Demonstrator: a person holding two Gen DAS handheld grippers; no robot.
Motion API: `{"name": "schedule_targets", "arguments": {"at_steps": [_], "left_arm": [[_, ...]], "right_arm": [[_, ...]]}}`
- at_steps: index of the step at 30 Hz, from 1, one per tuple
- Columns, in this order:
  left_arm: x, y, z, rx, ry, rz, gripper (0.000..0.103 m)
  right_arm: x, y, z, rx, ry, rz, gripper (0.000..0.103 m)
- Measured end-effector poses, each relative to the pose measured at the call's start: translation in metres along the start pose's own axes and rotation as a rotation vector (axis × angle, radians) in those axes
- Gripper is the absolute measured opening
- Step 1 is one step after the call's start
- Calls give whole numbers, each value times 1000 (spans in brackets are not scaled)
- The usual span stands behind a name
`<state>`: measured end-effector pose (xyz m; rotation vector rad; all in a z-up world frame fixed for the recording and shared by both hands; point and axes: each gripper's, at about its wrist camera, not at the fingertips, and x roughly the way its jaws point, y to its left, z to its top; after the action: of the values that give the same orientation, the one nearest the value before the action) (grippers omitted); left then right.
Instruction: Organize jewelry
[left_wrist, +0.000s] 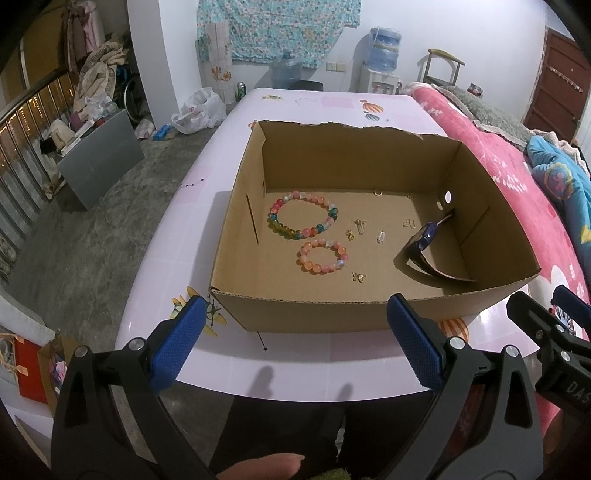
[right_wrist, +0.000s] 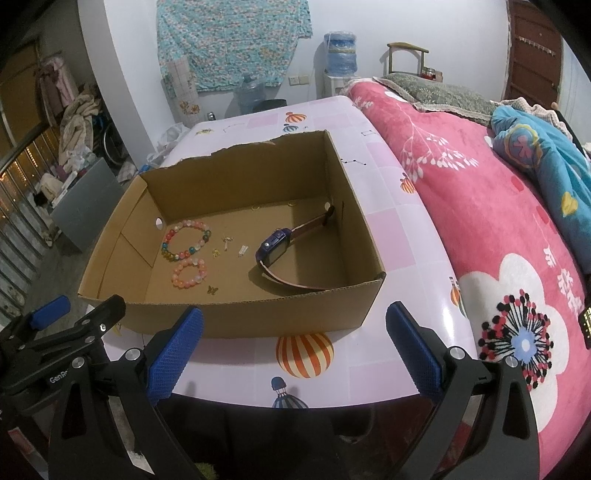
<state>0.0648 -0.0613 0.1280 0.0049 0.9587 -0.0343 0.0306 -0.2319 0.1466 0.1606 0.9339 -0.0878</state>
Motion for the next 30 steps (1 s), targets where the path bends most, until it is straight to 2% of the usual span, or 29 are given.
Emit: {"name": "schedule_targets", "arguments": {"at_steps": [30], "left_arm": [[2, 4, 0, -12, 1, -3, 95]], "right_arm": [[-4, 1, -1, 4, -7, 11, 96]]}}
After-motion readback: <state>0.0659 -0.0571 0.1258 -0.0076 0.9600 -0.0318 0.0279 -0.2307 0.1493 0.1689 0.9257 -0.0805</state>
